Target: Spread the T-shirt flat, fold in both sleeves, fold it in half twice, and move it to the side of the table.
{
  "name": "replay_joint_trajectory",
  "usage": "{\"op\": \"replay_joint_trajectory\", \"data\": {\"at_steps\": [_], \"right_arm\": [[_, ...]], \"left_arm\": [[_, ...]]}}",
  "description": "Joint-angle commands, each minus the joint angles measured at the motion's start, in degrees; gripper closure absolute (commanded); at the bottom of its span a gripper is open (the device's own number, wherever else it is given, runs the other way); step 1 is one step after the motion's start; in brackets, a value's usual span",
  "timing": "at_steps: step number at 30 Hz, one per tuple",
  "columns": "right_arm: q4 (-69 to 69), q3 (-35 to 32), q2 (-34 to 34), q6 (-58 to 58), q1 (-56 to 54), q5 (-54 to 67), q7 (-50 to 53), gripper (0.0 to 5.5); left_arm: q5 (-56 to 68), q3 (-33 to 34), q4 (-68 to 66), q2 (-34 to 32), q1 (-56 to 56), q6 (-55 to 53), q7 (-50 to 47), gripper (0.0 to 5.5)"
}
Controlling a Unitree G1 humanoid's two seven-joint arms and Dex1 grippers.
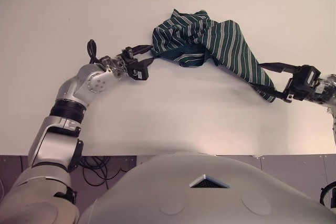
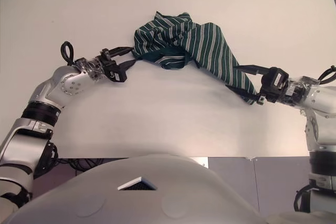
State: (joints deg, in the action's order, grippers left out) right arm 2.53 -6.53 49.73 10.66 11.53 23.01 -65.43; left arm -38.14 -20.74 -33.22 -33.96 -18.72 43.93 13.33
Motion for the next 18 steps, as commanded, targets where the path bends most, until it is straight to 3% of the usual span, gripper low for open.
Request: {"op": "replay_joint_trajectory", "data": {"at_steps": [1, 15, 18], "right_arm": [[-0.46, 0.54, -1.41, 0.25, -0.3, -1.53, 0.36, 2.96], [0.44, 0.11, -1.89, 0.21, 0.12, -1.69, -0.54, 2.94], [0.61, 0.0, -2.01, 0.25, 0.21, -1.57, -0.61, 2.94]], "left_arm": [[-3.49, -1.9, -1.13, -0.53, -1.26, 0.92, -4.12, 3.54], [-11.62, -8.23, -5.09, -1.65, -4.48, 0.75, -14.18, 5.38], [-11.71, -8.84, -5.17, -1.85, -4.7, 0.94, -14.72, 5.49]]}}
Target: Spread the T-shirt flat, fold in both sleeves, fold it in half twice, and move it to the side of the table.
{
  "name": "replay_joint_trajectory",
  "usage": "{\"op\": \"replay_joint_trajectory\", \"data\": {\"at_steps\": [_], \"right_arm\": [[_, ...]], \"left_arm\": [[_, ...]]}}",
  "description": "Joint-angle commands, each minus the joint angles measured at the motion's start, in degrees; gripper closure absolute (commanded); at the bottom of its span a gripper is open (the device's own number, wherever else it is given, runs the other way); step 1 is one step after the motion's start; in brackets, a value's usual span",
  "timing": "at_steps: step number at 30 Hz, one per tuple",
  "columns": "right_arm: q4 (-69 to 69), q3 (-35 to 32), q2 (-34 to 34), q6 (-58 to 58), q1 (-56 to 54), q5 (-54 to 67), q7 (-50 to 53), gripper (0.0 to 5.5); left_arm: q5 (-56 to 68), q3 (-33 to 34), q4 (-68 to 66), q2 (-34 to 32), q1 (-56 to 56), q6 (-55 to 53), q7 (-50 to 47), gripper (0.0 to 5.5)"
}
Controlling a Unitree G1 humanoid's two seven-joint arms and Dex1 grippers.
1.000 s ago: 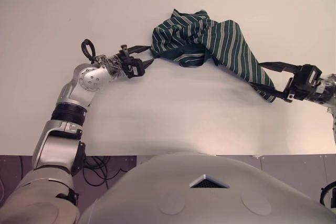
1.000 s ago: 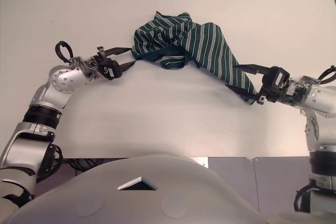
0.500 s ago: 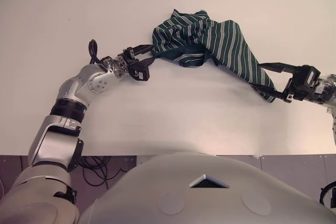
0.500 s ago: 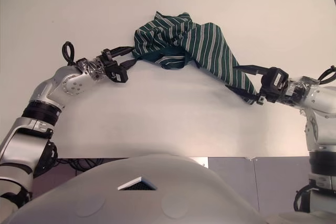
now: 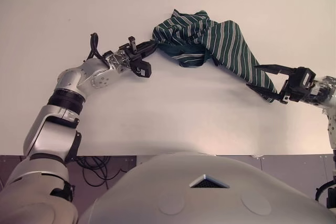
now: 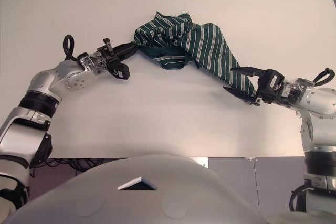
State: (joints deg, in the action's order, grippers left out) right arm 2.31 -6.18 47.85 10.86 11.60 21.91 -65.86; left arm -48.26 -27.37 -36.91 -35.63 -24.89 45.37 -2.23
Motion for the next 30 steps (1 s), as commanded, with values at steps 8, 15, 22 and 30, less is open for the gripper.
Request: {"op": "replay_joint_trajectory", "data": {"at_steps": [8, 15, 22, 30], "right_arm": [[2.12, -2.09, -1.64, -1.16, -0.94, 2.65, 0.92, 2.94], [7.0, -7.44, -10.74, -8.43, -8.43, 15.2, 12.87, 2.94], [10.27, 0.72, -16.56, -8.19, -8.18, 9.69, 14.32, 2.94], [10.17, 18.66, -20.26, -1.2, -3.99, -5.93, 12.55, 2.94]], "left_arm": [[0.33, -0.27, 1.22, -1.27, 1.05, 0.42, -3.37, 5.49], [8.4, 12.5, 14.64, -3.92, 3.22, 2.91, -11.82, 5.49], [7.32, 22.52, 26.54, -5.79, 6.72, 4.17, -18.16, 5.49], [20.79, 26.52, 40.77, -3.91, 10.35, -0.19, -8.99, 5.49]]}}
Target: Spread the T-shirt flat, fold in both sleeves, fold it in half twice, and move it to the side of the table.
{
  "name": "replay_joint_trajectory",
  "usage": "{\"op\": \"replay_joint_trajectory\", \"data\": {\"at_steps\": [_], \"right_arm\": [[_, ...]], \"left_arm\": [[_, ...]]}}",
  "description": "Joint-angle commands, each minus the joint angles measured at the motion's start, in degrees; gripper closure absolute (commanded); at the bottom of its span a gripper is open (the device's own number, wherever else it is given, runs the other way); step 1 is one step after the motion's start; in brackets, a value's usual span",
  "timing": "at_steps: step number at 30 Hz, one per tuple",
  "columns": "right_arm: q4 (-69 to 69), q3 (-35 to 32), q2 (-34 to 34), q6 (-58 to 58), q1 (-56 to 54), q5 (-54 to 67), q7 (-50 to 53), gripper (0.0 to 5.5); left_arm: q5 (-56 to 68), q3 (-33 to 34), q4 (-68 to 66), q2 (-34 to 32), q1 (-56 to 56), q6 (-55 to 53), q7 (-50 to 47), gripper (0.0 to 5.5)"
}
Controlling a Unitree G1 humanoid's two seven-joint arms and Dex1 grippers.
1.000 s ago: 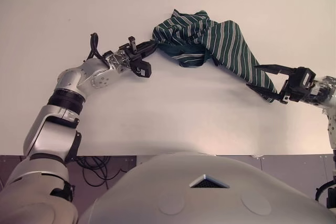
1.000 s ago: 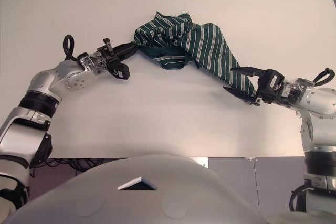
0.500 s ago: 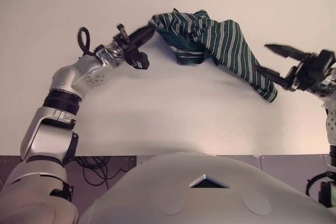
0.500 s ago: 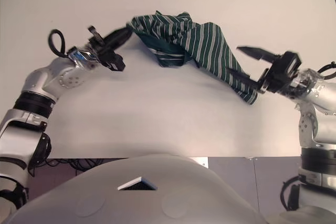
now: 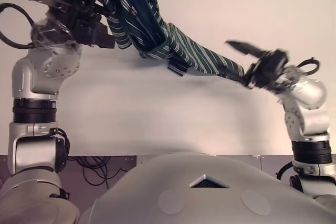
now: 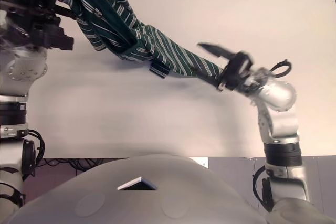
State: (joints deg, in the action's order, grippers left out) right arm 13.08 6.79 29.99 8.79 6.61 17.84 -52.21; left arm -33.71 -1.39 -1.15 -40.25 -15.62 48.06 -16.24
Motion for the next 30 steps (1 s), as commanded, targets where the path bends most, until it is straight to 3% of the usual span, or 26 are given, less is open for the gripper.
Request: {"op": "replay_joint_trajectory", "data": {"at_steps": [1, 7, 10, 14, 24, 30], "right_arm": [[-1.43, 7.0, -3.05, 1.18, 1.15, -1.96, -1.51, 2.94], [-4.04, 11.04, -10.6, 11.34, 4.77, -2.89, 1.32, 2.94], [-5.51, 15.71, -11.27, 14.62, 7.09, -6.82, 1.52, 2.94], [-10.17, 16.08, -14.11, 15.38, 4.8, -9.02, 5.02, 2.94], [-10.41, 16.44, -17.74, -0.76, 2.63, 6.56, 1.79, 2.94], [-12.21, 14.88, -20.11, -3.96, -1.7, 8.08, 1.34, 2.94]], "left_arm": [[7.72, 0.53, 6.27, 0.96, 1.32, -3.96, 6.59, 5.49], [22.14, -1.73, 13.52, 2.82, 4.23, -15.61, 19.69, 5.49], [24.19, -0.11, 15.04, 2.82, 4.79, -17.9, 22.86, 5.49], [25.69, 2.2, 16.45, 2.9, 5.54, -18.64, 25.23, 5.49], [31.41, 6.59, 21.52, 4.09, 7.4, -20.98, 29.7, 5.49], [33.23, 8.1, 23.53, 5.46, 7.46, -19.74, 31.12, 5.49]]}}
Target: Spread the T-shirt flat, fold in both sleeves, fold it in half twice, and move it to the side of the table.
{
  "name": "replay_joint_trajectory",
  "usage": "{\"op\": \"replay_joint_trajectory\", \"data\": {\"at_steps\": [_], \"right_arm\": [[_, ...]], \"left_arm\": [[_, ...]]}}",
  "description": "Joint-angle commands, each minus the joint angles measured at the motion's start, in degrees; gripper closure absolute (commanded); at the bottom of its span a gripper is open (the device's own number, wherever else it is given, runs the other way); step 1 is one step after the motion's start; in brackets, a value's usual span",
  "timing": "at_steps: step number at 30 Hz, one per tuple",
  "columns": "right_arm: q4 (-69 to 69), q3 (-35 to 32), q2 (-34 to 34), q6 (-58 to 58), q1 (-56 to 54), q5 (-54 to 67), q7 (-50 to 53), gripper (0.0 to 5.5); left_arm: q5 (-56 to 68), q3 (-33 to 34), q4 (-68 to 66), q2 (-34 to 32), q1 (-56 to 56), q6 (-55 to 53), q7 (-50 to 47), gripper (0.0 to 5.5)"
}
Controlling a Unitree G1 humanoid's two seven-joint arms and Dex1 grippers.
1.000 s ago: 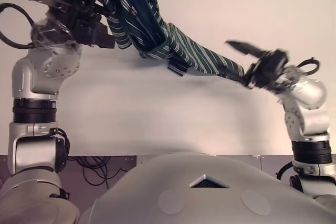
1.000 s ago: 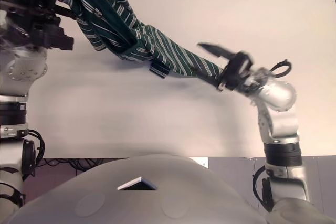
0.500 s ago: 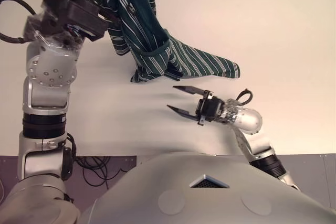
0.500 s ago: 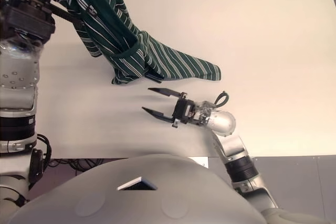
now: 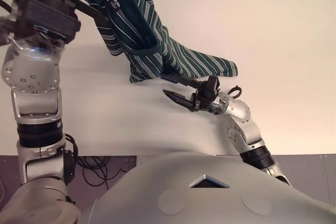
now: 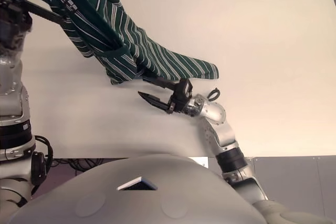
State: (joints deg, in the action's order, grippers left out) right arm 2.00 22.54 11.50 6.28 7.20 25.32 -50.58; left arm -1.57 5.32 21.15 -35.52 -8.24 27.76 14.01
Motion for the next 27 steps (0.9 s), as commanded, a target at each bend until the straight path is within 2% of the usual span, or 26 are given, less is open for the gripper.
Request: {"op": "replay_joint_trajectory", "data": {"at_steps": [1, 20, 27], "right_arm": [[-1.17, -0.92, -1.82, -1.6, -2.64, 0.67, -0.49, 2.94], [5.49, 0.26, -3.38, -7.28, -3.64, 4.04, -2.13, 2.94], [5.6, 0.39, -4.32, -7.73, -4.44, 4.0, -2.44, 4.04]], "left_arm": [[1.28, 1.46, 1.27, 0.91, 0.05, 0.73, 1.09, 5.49], [0.13, 1.48, 2.05, 3.22, -1.16, 0.14, 3.31, 5.49], [-1.38, 1.16, 1.77, 4.31, -1.6, 0.59, 3.32, 5.5]]}}
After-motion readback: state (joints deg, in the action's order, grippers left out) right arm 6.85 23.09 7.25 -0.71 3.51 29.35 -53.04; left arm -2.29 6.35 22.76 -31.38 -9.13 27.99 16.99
